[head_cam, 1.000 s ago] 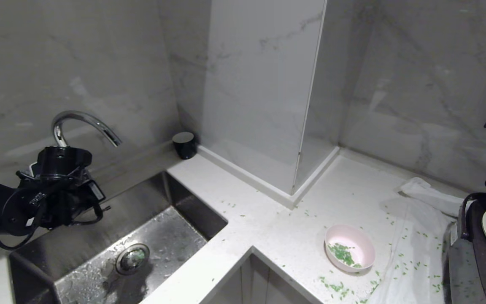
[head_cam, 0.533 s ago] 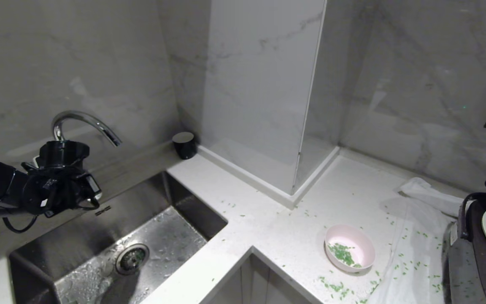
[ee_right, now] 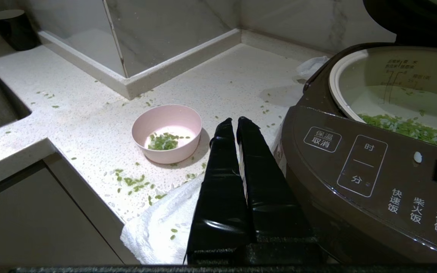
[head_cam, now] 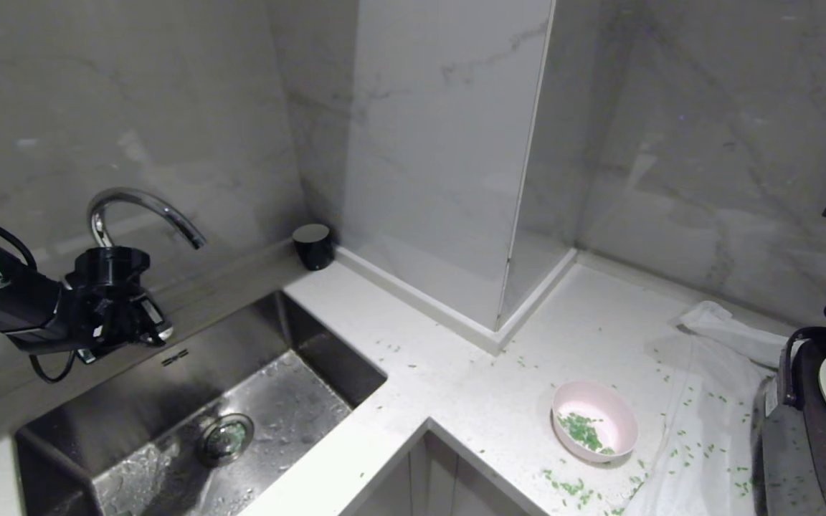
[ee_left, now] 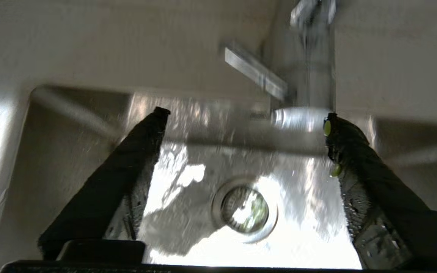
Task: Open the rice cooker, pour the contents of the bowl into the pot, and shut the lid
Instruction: Turn on the tap
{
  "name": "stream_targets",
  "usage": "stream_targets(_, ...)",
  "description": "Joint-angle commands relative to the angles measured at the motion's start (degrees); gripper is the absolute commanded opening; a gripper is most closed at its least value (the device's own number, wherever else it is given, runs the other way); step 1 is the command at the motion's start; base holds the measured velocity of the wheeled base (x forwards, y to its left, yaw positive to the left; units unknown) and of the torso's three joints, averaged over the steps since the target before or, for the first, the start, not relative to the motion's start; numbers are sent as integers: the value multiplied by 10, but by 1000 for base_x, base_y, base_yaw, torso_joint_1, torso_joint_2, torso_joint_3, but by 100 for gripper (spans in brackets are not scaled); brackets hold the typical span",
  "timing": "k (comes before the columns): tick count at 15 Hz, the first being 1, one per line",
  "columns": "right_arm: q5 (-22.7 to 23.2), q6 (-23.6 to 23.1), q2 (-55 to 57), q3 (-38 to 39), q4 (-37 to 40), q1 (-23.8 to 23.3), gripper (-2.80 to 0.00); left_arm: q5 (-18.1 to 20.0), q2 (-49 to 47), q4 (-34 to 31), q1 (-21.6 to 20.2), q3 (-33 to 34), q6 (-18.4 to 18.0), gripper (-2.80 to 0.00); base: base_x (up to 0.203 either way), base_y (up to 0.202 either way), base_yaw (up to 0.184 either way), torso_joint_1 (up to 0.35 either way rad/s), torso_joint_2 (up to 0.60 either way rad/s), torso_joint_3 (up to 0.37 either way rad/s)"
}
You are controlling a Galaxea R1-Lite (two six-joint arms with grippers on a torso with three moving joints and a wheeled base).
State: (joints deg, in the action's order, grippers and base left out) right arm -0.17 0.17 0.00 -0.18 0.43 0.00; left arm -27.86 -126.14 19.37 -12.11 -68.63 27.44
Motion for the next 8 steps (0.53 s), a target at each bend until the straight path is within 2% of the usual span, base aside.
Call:
stream_targets(1, 0, 0, -1, 0, 0, 0, -280, 2, -26, 7, -15, -28, 2, 0, 0, 0, 0, 0, 0, 0)
stream_targets(4, 0, 0, -1, 0, 0, 0, -280, 6, -33, 50, -22, -31, 2, 0, 0, 0, 0, 0, 0, 0)
stream_targets(8, 0, 0, -1, 0, 0, 0, -280, 5, -44, 66, -27, -42, 2, 0, 0, 0, 0, 0, 0, 0)
